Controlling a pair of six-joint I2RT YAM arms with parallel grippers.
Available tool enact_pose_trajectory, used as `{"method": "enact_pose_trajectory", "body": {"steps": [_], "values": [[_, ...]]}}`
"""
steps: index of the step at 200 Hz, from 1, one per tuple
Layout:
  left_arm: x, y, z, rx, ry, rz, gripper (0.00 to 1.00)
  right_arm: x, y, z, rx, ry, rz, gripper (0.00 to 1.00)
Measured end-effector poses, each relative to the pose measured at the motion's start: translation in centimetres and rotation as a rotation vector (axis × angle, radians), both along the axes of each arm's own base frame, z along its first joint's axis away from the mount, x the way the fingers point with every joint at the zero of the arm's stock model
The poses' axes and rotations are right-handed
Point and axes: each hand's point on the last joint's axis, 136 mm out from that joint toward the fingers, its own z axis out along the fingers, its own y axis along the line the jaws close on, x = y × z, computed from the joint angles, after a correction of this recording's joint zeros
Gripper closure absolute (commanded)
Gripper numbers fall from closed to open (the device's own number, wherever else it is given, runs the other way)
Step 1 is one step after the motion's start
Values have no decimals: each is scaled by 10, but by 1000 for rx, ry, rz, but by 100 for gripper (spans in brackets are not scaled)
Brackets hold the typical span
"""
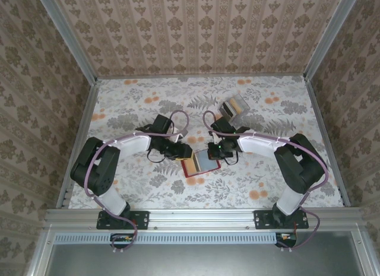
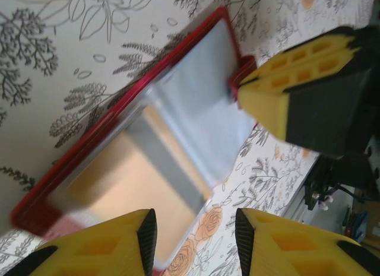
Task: Put the credit cards into the card holder
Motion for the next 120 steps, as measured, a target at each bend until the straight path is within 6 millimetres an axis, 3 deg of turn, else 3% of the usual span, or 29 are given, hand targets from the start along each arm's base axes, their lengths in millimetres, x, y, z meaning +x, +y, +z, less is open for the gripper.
{"method": "enact_pose_trajectory", "body": {"steps": [48,65,94,120], "values": [[6,-3,7,-16,-14,1,57,4,18,11,156,15,-47,100],[12,5,11,-8,-15,34,56,2,10,13,170,20,-72,100],[22,35,25,19,-21,135,48,4,-7,24,182,-2,-107,100],[5,51,23,45,9,178,45,7,-28,22,174,9,-157,100]]}}
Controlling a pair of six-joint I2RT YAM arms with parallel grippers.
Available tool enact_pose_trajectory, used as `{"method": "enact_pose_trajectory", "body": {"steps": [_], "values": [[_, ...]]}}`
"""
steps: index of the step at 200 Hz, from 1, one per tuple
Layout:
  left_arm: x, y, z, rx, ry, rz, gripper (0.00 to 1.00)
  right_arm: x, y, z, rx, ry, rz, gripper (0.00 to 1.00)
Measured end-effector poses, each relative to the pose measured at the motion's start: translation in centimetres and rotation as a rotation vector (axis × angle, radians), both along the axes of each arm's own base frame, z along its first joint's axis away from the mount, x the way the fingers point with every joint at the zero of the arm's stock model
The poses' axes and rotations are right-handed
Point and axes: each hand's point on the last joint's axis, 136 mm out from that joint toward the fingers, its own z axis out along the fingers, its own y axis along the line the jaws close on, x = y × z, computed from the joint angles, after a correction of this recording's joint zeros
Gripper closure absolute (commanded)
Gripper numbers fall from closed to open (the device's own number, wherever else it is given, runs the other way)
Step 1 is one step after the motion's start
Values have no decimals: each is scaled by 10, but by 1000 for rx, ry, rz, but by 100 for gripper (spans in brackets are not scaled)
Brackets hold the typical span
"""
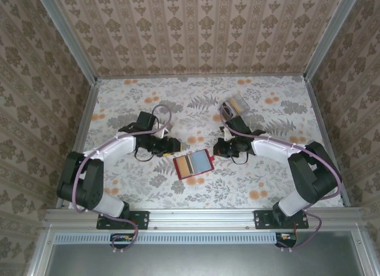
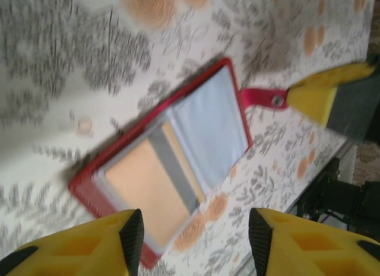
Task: Put the credit cards into the card holder
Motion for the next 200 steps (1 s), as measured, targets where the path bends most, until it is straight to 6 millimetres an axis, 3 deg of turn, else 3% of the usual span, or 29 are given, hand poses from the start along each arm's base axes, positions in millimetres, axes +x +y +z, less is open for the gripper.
{"method": "enact_pose_trajectory", "body": {"steps": [34,86,124,200], "values": [[-38,12,-34,77,146,35,44,-5,-13,-14,-41,43,13,100],[-50,2,-58,162,237,31,42,-19,-11,-37,-51,135,80,100],[-41,4,-56,215,220,49,38,-18,-6,-37,-33,138,107,100],[-44,36,-56,376,193,113,38,-17,-1,-40,-16,156,115,100]]}}
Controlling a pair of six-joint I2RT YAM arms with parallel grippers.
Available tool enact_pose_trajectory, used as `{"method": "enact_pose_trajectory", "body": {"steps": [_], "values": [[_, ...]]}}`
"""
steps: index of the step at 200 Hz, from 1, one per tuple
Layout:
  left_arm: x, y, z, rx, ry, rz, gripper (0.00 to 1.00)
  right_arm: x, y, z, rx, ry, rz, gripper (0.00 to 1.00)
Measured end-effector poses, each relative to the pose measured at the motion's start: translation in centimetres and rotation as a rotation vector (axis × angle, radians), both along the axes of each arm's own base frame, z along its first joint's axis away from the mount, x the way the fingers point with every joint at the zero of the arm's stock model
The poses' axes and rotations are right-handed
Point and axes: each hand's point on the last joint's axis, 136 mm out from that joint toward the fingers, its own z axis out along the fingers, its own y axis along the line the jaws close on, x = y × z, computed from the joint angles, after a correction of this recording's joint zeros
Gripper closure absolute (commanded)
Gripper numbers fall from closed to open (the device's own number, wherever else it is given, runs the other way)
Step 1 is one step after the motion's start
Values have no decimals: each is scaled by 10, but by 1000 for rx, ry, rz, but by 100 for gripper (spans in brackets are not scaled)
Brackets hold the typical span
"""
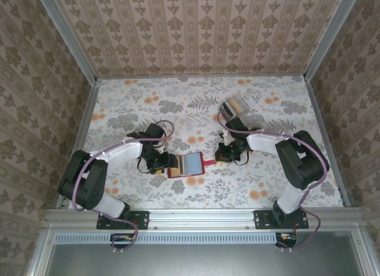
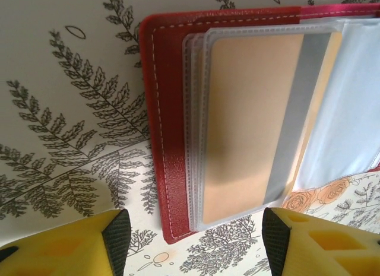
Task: Put the credit cards into the card holder
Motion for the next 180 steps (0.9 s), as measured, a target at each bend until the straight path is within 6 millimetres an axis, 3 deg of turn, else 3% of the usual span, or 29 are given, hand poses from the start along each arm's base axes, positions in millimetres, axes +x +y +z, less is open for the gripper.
{"method": "enact_pose_trajectory", "body": {"steps": [37,66,130,180], "values": [[7,-5,-11,-5,25,1,45,6,3,2,6,-7,0,100],[12,-12,-8,-61,22,2,52,8,8,1,27,-3,7,100],[50,-42,24,-222,-119,-32,55,11,19,-1,78,16,27,100],[53,-61,41,-333,-145,-83,54,15,30,-1,88,13,47,100]]}}
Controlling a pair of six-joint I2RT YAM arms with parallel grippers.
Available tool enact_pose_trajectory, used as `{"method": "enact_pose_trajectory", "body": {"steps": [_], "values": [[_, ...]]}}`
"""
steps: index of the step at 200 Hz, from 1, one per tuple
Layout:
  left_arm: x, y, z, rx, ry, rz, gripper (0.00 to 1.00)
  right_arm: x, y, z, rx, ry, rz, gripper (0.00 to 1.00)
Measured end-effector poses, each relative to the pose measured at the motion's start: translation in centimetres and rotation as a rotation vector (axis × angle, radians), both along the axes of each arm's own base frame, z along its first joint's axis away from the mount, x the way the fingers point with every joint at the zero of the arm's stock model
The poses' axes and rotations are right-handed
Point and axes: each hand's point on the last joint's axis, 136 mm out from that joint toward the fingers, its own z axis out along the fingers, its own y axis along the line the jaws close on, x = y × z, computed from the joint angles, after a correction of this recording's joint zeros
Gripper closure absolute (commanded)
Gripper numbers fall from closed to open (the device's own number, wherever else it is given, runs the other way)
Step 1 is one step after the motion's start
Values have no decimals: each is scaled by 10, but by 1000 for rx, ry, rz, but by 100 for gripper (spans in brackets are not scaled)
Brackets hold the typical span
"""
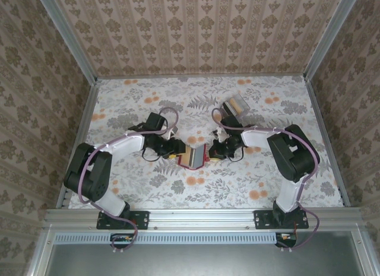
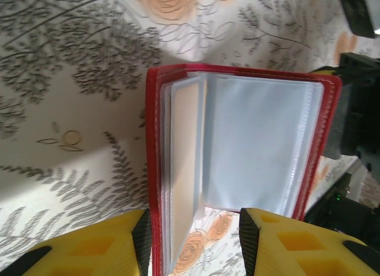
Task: Put the credit cards into the card holder
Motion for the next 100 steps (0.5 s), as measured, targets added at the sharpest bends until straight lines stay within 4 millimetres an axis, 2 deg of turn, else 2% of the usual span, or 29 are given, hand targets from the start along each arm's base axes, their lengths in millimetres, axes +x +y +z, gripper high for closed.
{"method": "enact_pose_trajectory", "body": {"steps": [67,100], "values": [[4,-49,36,-103,-104,-163,49,5,8,0,8,5,14,100],[-1,-60,35,-132,-87,-215,46,6,9,0,5,10,14,100]]}}
